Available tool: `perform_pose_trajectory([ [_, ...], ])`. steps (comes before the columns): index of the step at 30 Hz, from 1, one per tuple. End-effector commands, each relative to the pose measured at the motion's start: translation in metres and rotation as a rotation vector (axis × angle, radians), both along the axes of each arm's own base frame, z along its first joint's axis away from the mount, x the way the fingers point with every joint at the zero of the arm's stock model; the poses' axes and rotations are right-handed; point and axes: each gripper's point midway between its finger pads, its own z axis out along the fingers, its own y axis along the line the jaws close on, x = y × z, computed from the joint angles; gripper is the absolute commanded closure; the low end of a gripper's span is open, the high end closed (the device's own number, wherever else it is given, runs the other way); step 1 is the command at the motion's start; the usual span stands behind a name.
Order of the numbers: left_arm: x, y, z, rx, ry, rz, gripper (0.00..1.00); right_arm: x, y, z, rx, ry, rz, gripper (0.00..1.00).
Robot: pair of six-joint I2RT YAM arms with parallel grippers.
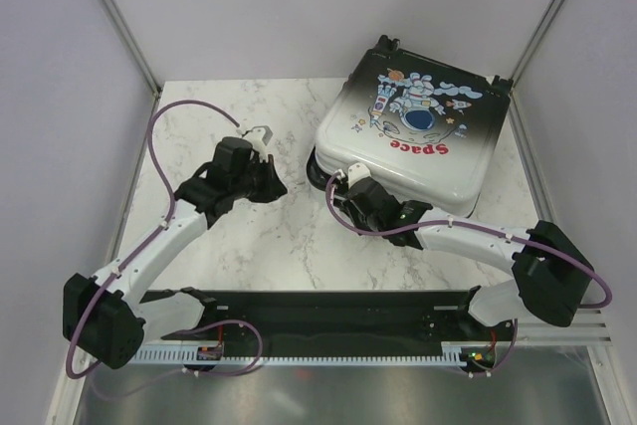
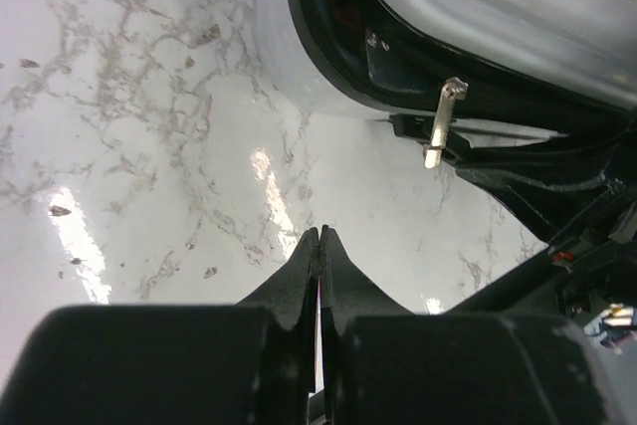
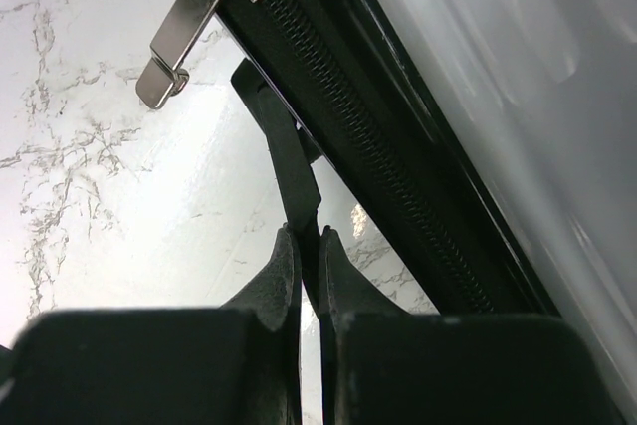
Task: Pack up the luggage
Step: Zip the luggage at the center of the board.
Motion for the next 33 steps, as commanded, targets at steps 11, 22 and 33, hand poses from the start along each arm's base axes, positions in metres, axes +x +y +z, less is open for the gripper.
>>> perform_pose_trajectory([
  [11, -0.016, -0.083, 0.011, -0.327, -0.101, -0.295, 0.60, -0.025, -0.074, -0.034, -0.164, 0.174, -0.239, 0.79],
  [22, -0.002, -0.105, -0.010, -0.314, -0.091, -0.254, 0.49, -0.025, -0.076, -0.044, -0.216, 0.156, -0.232, 0.16],
  [33, 0.001, -0.147, -0.030, -0.345, -0.047, -0.282, 0.48, -0.043, -0.076, -0.071, -0.221, 0.250, -0.201, 0.71],
])
